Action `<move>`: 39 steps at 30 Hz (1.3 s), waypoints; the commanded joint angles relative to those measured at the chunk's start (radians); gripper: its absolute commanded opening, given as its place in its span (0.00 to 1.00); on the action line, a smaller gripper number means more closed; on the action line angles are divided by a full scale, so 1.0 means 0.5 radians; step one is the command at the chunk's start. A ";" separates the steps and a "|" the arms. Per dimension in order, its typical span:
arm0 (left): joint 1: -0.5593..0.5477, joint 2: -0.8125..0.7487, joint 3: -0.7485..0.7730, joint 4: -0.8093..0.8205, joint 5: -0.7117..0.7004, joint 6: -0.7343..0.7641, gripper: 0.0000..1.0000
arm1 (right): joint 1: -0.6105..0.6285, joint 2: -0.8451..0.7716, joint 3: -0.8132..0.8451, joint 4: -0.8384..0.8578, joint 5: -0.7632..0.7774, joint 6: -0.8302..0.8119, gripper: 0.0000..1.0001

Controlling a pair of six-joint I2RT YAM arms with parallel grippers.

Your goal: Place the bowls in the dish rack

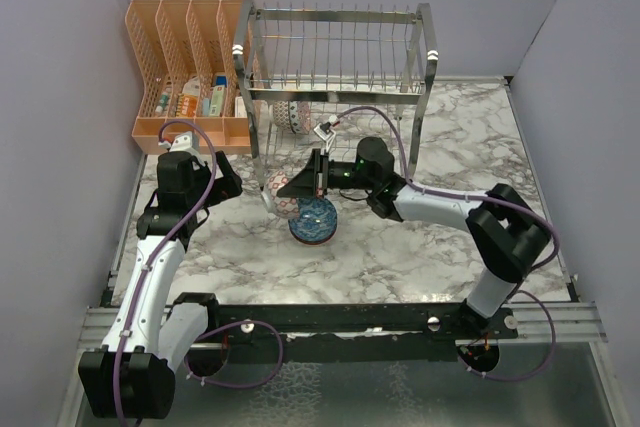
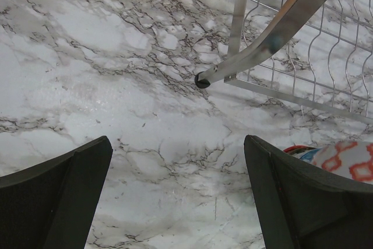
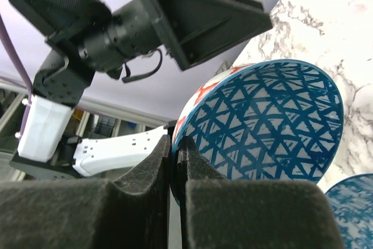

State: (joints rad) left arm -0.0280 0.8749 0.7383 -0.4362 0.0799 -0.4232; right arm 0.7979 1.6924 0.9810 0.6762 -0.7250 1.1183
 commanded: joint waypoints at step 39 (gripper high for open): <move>0.010 0.042 0.030 0.024 0.033 0.025 0.99 | -0.646 1.121 0.859 1.536 0.269 0.504 0.01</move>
State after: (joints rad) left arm -0.0280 0.8963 0.7383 -0.4362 0.0822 -0.4232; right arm 0.4850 2.2417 1.4010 1.3045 -0.6476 1.3685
